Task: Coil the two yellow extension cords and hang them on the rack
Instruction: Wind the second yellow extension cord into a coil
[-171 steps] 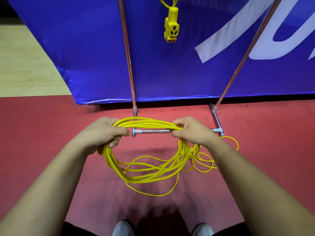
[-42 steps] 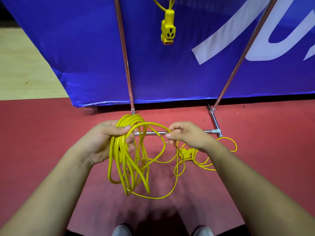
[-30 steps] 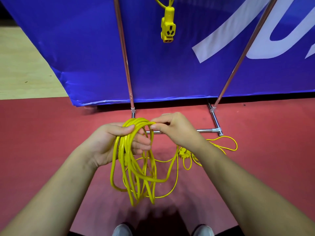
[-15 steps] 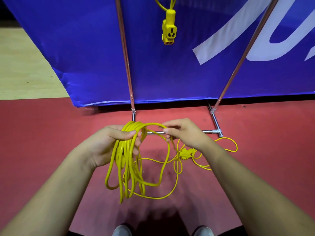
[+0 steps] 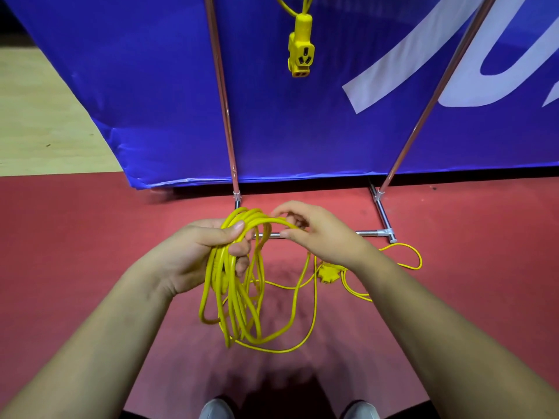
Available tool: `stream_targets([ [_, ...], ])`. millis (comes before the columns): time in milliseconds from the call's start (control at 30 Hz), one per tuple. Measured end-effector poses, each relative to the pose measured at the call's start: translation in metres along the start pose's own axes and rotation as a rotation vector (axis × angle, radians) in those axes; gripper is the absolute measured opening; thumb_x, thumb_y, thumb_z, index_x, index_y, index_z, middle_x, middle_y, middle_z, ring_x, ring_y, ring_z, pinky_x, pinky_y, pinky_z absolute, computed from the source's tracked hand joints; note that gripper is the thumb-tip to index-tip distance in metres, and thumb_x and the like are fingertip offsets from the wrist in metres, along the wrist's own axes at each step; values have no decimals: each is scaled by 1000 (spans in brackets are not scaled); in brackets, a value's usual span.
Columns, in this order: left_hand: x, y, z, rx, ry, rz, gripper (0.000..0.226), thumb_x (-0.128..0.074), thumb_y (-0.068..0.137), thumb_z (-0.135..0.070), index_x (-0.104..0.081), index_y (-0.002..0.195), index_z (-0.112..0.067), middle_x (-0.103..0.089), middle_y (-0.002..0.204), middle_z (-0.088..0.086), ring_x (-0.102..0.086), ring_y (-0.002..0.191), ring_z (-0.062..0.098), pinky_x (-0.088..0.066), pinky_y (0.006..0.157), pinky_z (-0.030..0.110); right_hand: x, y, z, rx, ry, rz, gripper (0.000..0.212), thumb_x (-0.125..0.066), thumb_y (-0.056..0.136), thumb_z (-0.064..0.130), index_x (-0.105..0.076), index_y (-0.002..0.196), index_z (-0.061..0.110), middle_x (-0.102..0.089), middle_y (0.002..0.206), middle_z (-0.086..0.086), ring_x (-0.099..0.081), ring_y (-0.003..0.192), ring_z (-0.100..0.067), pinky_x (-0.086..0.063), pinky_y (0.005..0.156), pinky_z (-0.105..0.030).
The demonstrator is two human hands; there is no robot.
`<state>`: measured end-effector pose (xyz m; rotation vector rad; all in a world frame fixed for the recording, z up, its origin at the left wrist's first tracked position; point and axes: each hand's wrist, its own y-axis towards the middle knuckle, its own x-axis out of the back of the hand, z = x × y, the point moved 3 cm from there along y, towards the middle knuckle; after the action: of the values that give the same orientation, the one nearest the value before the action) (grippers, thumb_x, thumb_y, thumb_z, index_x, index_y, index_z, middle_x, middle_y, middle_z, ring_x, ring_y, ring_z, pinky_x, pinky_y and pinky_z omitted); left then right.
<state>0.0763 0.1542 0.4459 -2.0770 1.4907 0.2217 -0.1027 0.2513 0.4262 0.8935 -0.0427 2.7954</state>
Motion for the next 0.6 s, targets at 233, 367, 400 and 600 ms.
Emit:
stream_targets([
  [233, -7, -5, -7, -94, -31, -110, 20, -64, 78, -24, -59, 83, -6, -72, 83, 19, -68, 56, 28, -54, 48, 30, -2, -4, -86, -306, -192, -36, 3, -65, 88, 11, -66, 87, 13, -65, 84, -4, -55, 77, -17, -41, 70, -31],
  [367, -6, -4, -20, -225, -200, -100, 13, -50, 86, -20, -56, 81, -9, -42, 53, -5, -43, 39, 11, -42, 45, 22, -12, -11, -116, -484, -124, -28, 27, -61, 92, 7, -49, 69, 17, -47, 62, 2, -43, 46, -3, -34, 48, -16],
  [400, -4, -4, -24, -242, -236, -81, 14, -48, 87, -21, -55, 82, -10, -40, 52, -7, -42, 38, 9, -42, 45, 22, -15, -13, -122, -518, -61, -37, 32, -59, 92, 5, -44, 68, 17, -40, 58, 4, -38, 40, 0, -30, 44, -13],
  [600, 0, 2, -28, -318, -321, -80, 35, -50, 88, -30, -58, 108, -3, -40, 55, -9, -45, 44, 7, -46, 50, 21, -24, -18, -141, -631, 104, -118, 13, -59, 92, 8, -59, 79, 10, -59, 67, -3, -46, 55, -10, -36, 48, -22],
])
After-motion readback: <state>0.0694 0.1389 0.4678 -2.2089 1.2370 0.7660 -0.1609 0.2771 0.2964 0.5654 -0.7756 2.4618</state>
